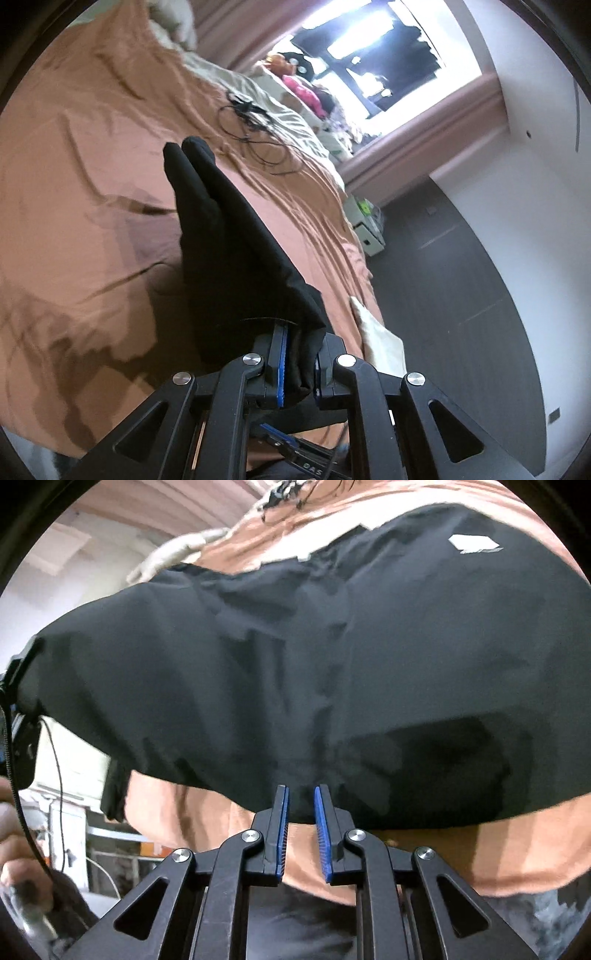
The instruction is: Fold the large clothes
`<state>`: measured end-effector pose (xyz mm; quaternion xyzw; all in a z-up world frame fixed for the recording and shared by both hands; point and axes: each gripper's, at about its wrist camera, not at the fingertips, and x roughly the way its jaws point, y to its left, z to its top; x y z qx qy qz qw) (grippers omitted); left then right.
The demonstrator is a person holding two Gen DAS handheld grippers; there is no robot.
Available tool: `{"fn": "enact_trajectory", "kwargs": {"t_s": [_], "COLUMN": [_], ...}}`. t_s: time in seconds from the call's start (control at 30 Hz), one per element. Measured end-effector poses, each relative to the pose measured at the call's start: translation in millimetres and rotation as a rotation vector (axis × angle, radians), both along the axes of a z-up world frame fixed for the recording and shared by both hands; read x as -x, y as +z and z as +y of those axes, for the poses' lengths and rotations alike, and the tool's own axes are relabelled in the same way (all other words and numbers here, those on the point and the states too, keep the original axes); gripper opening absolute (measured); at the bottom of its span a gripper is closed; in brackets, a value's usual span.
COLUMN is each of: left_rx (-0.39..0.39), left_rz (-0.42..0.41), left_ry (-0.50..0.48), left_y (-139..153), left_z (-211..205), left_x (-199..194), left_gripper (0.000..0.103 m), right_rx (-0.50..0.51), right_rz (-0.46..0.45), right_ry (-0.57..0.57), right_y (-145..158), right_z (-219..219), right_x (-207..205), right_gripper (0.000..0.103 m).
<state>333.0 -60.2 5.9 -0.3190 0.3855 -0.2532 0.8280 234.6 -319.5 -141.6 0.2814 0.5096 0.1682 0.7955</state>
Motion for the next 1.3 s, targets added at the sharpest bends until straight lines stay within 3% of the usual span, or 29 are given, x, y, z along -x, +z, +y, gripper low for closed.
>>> {"fn": "enact_trajectory", "kwargs": {"t_s": [0.33, 0.57, 0.63, 0.7, 0.73, 0.8, 0.87, 1.07, 1.13, 1.3], "left_rx": [-0.064, -0.154, -0.214, -0.188, -0.151, -0.144, -0.173, -0.230, -0.257, -0.277], "left_rz": [-0.006, 0.006, -0.014, -0.024, -0.032, -0.039, -0.044, -0.001, 0.013, 0.063], "left_ry": [-0.136, -0.245, -0.281, -0.325, -0.348, -0.335, -0.280, -0.161, -0.123, -0.052], "left_y": [11.6, 0.6, -1.5, -3.6, -4.4, -4.0, -3.2, -21.2, -28.6, -50.3], "left_z": [-100.7, -182.2, -206.6, -220.4, -221.4, -218.9, -211.0, -158.8, -144.3, -111.8], "left_x": [-17.2, -26.2, -18.7, -11.3, -7.3, -3.9, -4.3, -6.2, -4.6, 6.4], "left_gripper": [0.010, 0.011, 0.019, 0.039, 0.044, 0.066, 0.070, 0.070, 0.070, 0.070], "right_rx": [-0.060, -0.090, -0.093, -0.100, -0.105, -0.127, -0.148, -0.168, -0.178, -0.175], "right_rz": [-0.082, -0.084, -0.073, -0.064, -0.063, -0.067, -0.078, -0.083, -0.078, -0.096], "right_ry": [-0.173, -0.293, -0.314, -0.338, -0.352, -0.379, -0.384, -0.342, -0.342, -0.336], "right_y": [28.1, 23.0, 20.8, 18.3, 17.9, 16.3, 15.9, 15.2, 15.4, 20.9], "right_z": [-92.9, -148.7, -157.6, -172.3, -177.9, -185.9, -190.8, -185.8, -185.9, -181.8], "right_x": [41.9, 66.5, 69.8, 74.1, 75.9, 79.7, 81.4, 69.9, 66.5, 45.9], "right_gripper": [0.018, 0.018, 0.022, 0.030, 0.039, 0.053, 0.056, 0.058, 0.071, 0.076]}}
